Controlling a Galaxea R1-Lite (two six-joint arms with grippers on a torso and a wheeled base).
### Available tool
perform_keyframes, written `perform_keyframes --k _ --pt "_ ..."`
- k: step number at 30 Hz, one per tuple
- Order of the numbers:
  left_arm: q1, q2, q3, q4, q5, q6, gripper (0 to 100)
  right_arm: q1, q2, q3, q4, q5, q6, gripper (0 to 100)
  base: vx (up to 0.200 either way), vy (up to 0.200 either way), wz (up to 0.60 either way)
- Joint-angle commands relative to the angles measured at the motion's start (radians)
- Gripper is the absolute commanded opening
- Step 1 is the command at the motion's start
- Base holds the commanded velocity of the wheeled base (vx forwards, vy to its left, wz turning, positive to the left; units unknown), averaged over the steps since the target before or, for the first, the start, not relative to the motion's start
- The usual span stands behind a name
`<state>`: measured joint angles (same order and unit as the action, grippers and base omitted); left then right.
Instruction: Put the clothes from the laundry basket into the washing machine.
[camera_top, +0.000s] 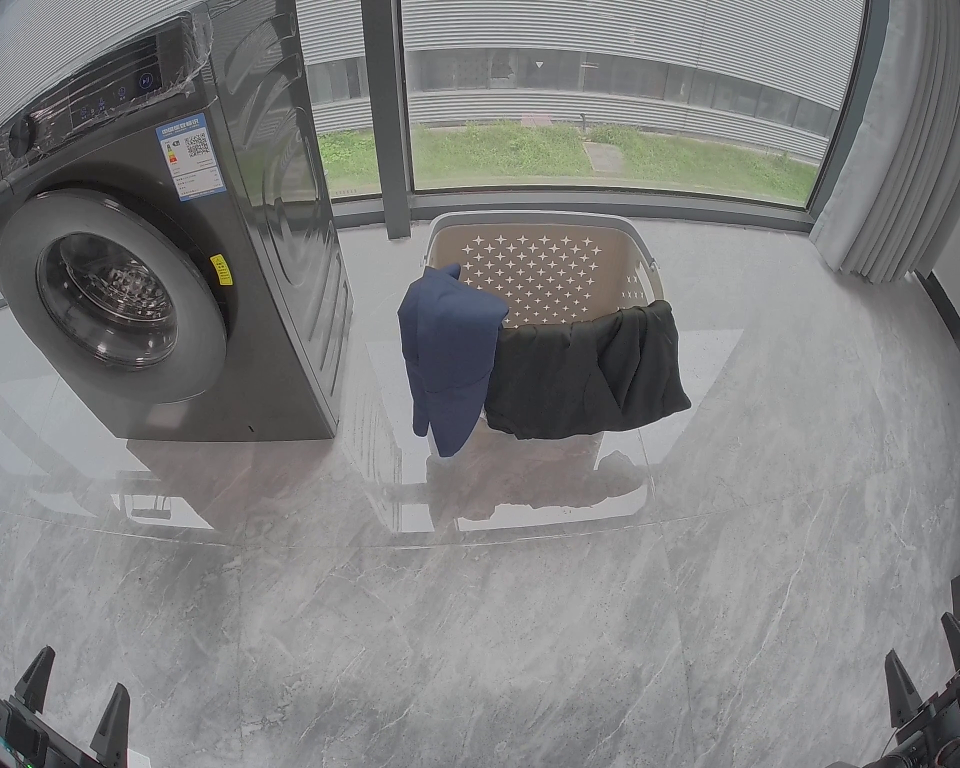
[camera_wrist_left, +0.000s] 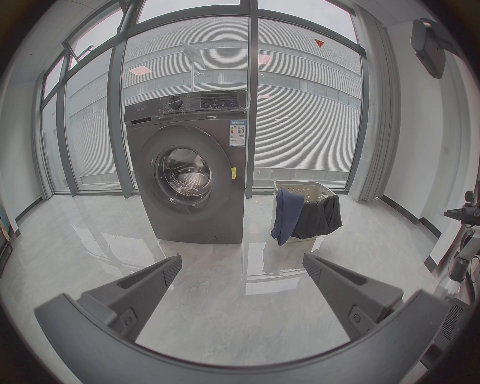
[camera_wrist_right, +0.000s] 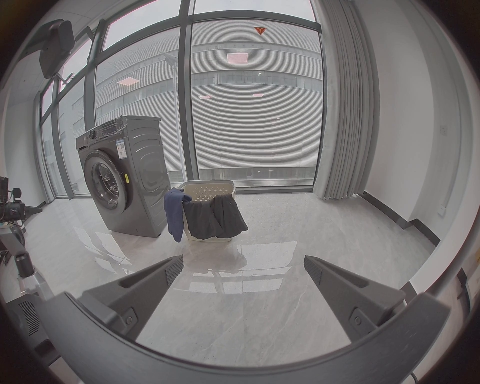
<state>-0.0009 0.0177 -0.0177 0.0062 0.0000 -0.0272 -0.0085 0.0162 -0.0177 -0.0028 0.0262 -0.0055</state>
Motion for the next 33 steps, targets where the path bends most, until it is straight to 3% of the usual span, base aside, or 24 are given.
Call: perform_keyframes --k 1,7,16,25,33 --pt "-0.001 -0.008 0.015 0.0 0.0 -0.003 100 -0.001 -0.001 0.016 0.0 0.0 -0.001 100 0.2 0.0 0.0" --pt "-0.001 -0.01 0.015 0.0 0.0 -0.003 100 -0.001 -0.001 0.016 0.0 0.0 -0.001 100 0.2 0.0 0.0" --pt "-0.001 -0.01 0.015 0.0 0.002 -0.005 100 -0.001 -0.001 0.018 0.0 0.0 -0.001 100 0.0 0.0 0.0" --pt "0.001 -0.01 0.015 0.0 0.002 -0.005 100 -0.001 -0.001 0.018 0.0 0.0 -0.001 100 0.0 -0.2 0.0" --pt "0.001 -0.008 0.015 0.0 0.002 -0.007 100 -0.001 -0.001 0.018 0.0 0.0 -0.001 100 0.0 0.0 0.0"
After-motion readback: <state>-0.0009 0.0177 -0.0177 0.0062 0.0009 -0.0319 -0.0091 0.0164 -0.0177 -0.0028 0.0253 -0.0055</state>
